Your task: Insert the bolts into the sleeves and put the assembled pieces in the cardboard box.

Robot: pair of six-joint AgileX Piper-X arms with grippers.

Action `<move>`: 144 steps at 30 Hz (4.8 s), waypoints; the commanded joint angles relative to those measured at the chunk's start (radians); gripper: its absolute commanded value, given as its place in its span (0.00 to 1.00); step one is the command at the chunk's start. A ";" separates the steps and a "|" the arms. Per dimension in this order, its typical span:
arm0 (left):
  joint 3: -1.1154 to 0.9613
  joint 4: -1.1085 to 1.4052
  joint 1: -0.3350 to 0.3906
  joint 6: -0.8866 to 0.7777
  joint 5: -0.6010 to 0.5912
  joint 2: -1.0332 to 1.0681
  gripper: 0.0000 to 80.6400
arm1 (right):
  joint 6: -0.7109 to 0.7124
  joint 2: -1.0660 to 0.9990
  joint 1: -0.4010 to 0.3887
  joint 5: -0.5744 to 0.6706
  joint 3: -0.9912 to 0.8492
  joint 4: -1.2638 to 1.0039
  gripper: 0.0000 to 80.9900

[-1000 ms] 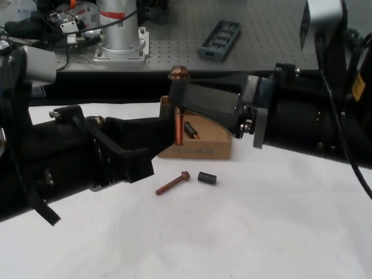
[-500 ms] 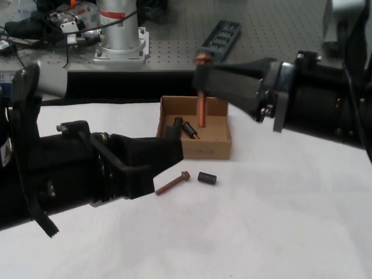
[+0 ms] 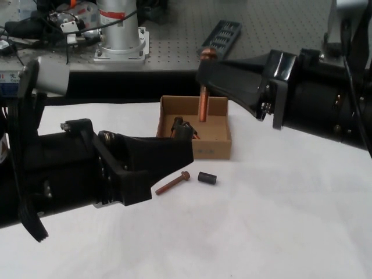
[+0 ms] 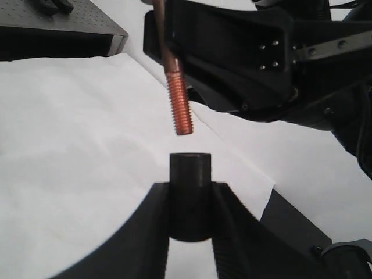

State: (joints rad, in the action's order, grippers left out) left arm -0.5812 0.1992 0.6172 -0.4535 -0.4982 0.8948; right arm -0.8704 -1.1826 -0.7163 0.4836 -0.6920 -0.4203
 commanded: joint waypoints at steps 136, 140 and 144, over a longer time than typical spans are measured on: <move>-0.010 0.137 0.000 0.020 0.039 -0.002 0.01 | 0.221 0.049 -0.043 0.313 -0.008 0.205 0.02; -0.010 0.137 0.000 0.020 0.039 -0.002 0.01 | 0.237 0.049 -0.043 0.313 -0.012 0.206 0.02; -0.010 0.137 0.000 0.022 0.044 -0.002 0.01 | 0.237 0.049 -0.043 0.313 -0.012 0.206 0.02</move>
State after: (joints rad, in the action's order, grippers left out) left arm -0.5700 0.2680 0.6222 -0.4374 -0.5051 0.8948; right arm -0.6425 -1.1415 -0.7478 0.7065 -0.7038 -0.2557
